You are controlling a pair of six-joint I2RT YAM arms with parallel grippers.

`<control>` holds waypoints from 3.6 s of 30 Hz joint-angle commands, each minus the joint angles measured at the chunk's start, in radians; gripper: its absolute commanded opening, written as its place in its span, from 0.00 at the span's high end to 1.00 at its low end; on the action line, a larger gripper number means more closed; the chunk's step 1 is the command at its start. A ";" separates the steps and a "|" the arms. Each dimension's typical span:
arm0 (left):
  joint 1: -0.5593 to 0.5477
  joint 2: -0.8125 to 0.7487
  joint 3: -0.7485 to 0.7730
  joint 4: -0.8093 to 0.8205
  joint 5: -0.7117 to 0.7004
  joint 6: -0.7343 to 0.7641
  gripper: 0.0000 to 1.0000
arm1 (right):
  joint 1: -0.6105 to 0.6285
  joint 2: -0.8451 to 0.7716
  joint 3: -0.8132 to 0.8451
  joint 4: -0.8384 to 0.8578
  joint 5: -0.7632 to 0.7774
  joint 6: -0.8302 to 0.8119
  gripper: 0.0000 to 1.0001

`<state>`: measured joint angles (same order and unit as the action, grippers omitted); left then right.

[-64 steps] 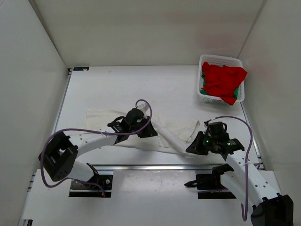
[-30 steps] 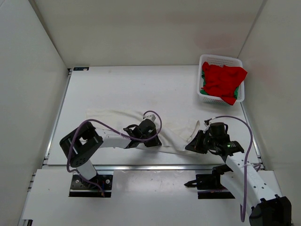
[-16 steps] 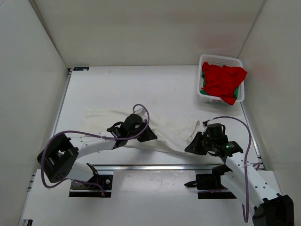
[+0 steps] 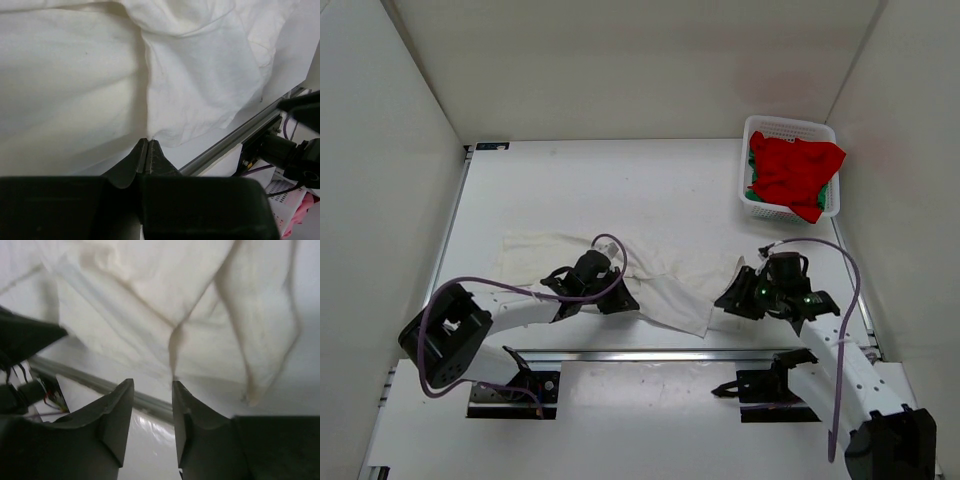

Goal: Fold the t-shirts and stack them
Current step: Fold the other side of the tshirt into a rectangle

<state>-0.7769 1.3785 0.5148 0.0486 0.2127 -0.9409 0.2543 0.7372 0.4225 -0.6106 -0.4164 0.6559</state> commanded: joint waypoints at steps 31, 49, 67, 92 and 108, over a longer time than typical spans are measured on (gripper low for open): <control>0.234 -0.035 -0.088 0.034 0.087 0.139 0.67 | -0.317 0.634 0.257 0.632 0.067 -0.079 1.00; 0.286 -0.216 -0.114 -0.081 0.060 0.165 0.66 | -0.241 0.547 0.278 0.491 0.094 -0.142 0.75; 0.160 -0.004 -0.095 0.122 0.048 0.091 0.68 | -0.216 0.634 0.145 0.597 0.102 -0.091 0.71; 0.206 -0.085 -0.167 0.060 0.056 0.128 0.67 | -0.280 0.835 0.420 0.525 0.077 -0.139 0.84; 0.715 -0.260 -0.085 -0.219 0.020 0.212 0.62 | 0.123 0.496 0.277 0.463 0.209 -0.196 1.00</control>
<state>-0.1463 1.1172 0.4061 -0.1097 0.2543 -0.7410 0.2665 1.2133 0.7094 -0.1394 -0.2287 0.5068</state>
